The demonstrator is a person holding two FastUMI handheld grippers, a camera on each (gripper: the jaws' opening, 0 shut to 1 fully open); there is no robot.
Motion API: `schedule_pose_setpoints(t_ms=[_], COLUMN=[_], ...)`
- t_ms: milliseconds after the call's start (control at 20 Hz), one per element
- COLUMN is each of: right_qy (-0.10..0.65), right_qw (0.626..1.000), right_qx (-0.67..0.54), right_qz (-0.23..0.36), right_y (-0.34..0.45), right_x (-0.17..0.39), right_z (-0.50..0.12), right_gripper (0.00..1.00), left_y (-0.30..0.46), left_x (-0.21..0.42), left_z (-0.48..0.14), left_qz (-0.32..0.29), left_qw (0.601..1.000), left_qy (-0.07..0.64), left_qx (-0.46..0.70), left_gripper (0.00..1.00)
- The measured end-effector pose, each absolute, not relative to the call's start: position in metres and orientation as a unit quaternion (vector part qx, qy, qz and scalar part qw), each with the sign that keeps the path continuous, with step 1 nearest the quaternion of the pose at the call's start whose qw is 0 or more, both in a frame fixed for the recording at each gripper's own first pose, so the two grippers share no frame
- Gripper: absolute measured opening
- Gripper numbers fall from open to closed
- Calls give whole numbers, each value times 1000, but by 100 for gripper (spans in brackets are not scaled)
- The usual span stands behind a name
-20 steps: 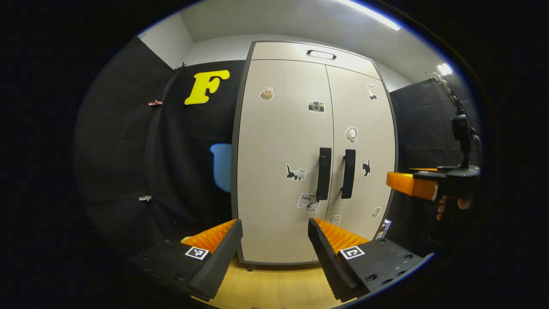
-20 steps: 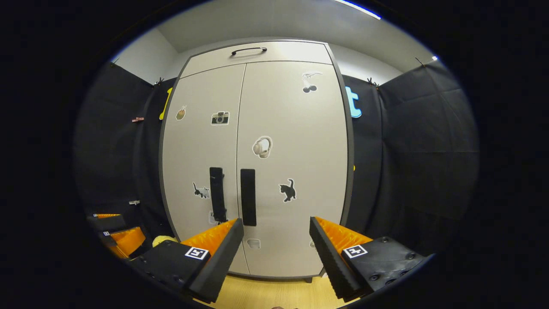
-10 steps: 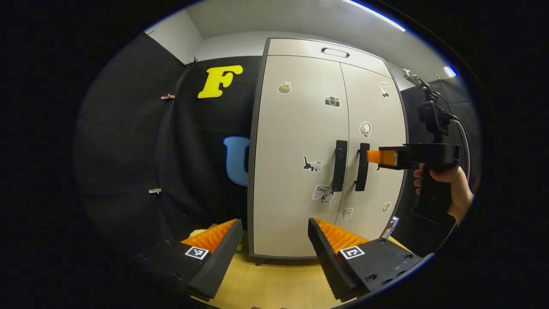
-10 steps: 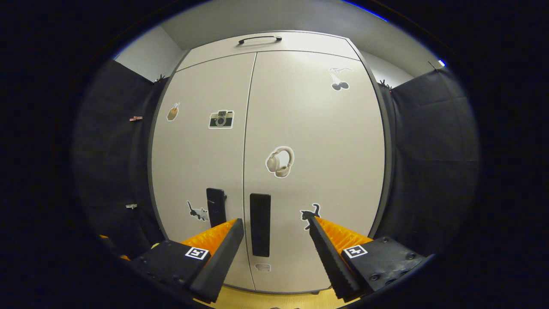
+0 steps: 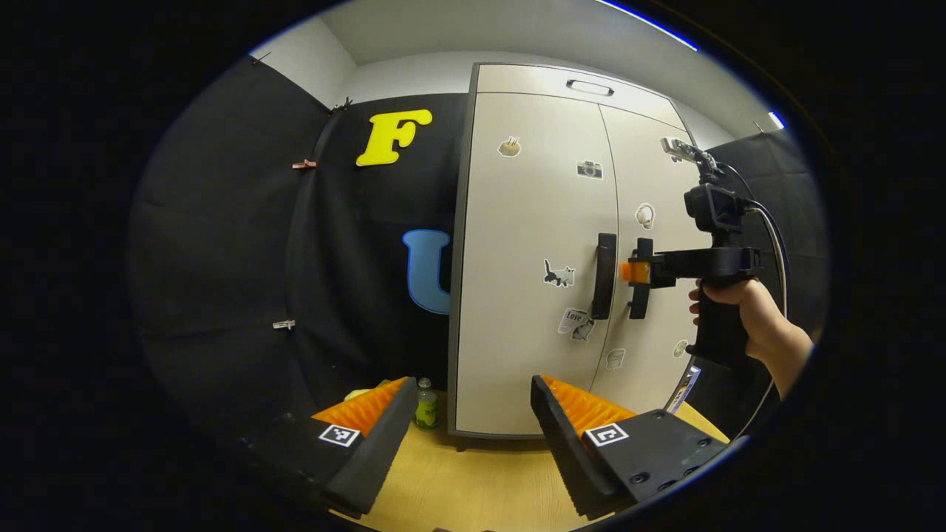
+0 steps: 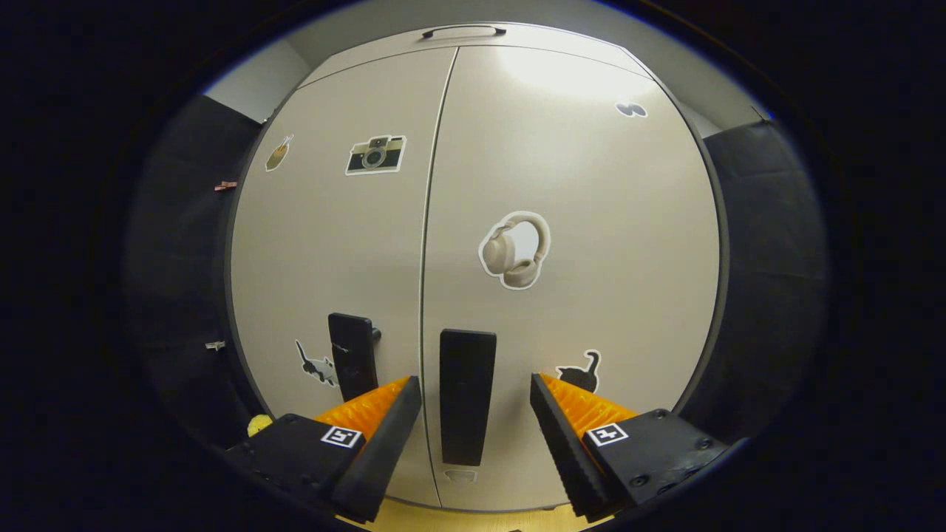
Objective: Open the right door of the double-door shoe cabinet with the right hand, and open the left door with the left hand.
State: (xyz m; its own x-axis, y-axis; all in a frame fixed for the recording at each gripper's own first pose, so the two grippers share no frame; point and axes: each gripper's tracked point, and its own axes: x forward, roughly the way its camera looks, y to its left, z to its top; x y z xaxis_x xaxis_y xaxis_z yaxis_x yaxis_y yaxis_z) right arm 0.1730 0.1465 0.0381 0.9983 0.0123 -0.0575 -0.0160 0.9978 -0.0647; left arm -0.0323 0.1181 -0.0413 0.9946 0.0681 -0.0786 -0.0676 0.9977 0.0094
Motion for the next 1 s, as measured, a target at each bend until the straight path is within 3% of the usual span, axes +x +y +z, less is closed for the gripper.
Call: schedule_pose_setpoints(t_ms=[100,150,300,500,600,650,800,1000], right_qy=[28,29,32,37,40,46,53,53], right_qw=[999,999,999,999,999,999,998,998], right_qx=[-37,-37,-35,-5,3,7,16,20], right_qz=[2,2,7,6,12,14,29,39], right_y=[146,147,152,151,151,150,152,149], right_x=[175,176,178,178,177,176,173,163], right_z=[38,37,35,34,35,35,35,36], right_gripper=[82,67,41,36,25,26,15,15], left_y=[120,121,117,108,106,104,99,92], left_x=[-35,-36,-35,-36,-37,-38,-41,-43], left_z=[-43,-44,-50,-52,-54,-54,-56,-51], left_qz=[37,37,32,19,15,12,5,-5], left_qw=[999,998,998,999,999,999,998,999], left_qy=[40,41,48,49,51,52,55,50], left_qx=[2,2,-4,-4,0,1,1,7], left_gripper=[95,95,95,95,95,95,95,95])
